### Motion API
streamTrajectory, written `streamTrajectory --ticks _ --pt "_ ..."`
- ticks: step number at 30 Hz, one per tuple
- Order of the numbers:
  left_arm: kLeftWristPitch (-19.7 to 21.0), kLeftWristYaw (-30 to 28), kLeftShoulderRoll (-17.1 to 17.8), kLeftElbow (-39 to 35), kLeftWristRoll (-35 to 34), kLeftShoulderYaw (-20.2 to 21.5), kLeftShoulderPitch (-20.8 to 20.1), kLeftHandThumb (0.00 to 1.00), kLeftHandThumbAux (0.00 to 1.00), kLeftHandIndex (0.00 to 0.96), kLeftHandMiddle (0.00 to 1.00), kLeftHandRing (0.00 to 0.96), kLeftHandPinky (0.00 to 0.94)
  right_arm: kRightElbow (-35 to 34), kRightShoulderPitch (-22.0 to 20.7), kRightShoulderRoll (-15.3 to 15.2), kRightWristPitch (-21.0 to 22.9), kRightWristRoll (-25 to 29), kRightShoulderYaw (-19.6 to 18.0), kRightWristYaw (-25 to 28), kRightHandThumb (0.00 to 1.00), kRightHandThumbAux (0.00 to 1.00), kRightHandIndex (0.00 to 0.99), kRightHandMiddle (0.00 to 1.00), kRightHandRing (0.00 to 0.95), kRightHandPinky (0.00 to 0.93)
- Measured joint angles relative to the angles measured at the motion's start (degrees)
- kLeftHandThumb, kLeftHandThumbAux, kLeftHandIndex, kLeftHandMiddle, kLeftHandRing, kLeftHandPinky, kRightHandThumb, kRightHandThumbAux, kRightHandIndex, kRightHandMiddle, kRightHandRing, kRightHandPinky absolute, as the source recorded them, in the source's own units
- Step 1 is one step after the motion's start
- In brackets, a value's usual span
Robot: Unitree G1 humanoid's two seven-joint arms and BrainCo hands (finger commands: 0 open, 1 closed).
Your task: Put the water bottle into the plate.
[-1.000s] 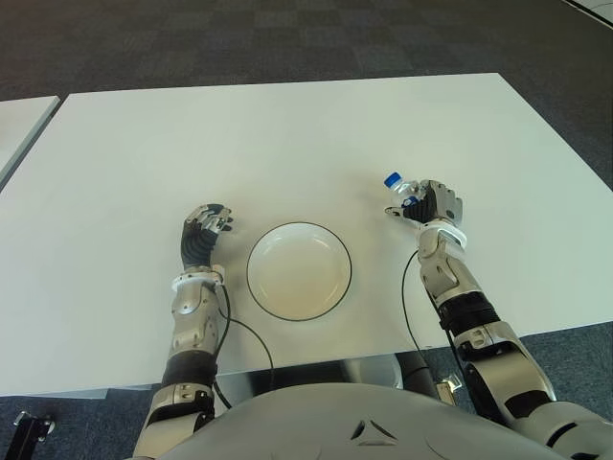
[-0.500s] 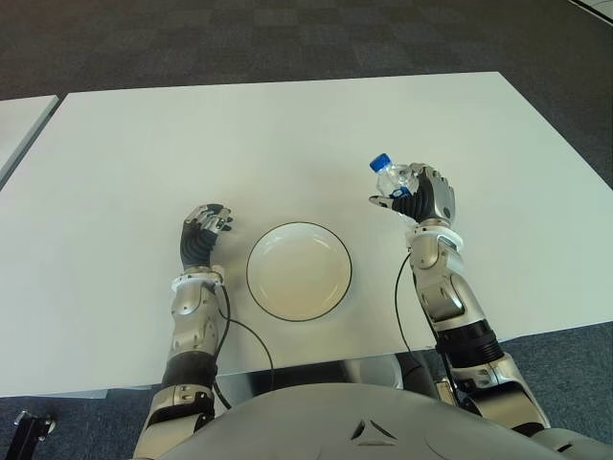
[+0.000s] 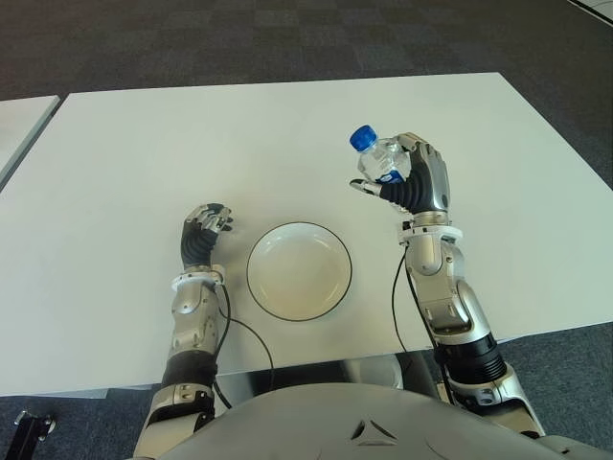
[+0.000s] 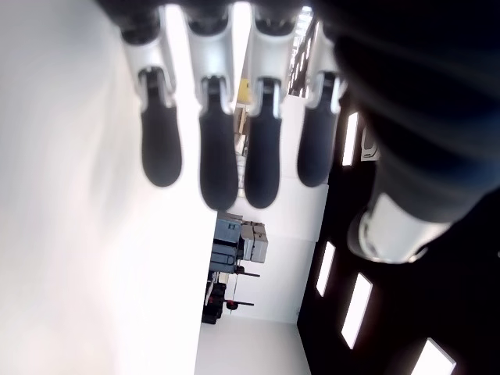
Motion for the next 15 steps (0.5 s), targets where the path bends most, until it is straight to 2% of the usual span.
streamTrajectory --ticks 3,8,15 --pt "0.0 0.0 0.0 0.0 -0.1 0.0 0.0 0.838 0.674 0.436 0.468 0.524 0.514 -0.2 0.1 0.1 -2.3 -0.9 1.7 0.0 0.705 0.727 0.437 0.864 0.862 0.851" --pt "0.0 -0.1 0.1 0.2 -0.3 0.0 -0.1 0.838 0.673 0.44 0.466 0.52 0.51 -0.8 0.1 -0.8 -8.9 -1.3 4.1 0.4 0.706 0.728 0.437 0.869 0.866 0.859" --pt "0.0 -0.1 0.1 0.1 -0.6 0.1 -0.2 0.838 0.673 0.438 0.467 0.523 0.516 -0.7 -0.2 -2.5 -17.0 -0.3 5.8 3.8 0.709 0.727 0.437 0.877 0.879 0.874"
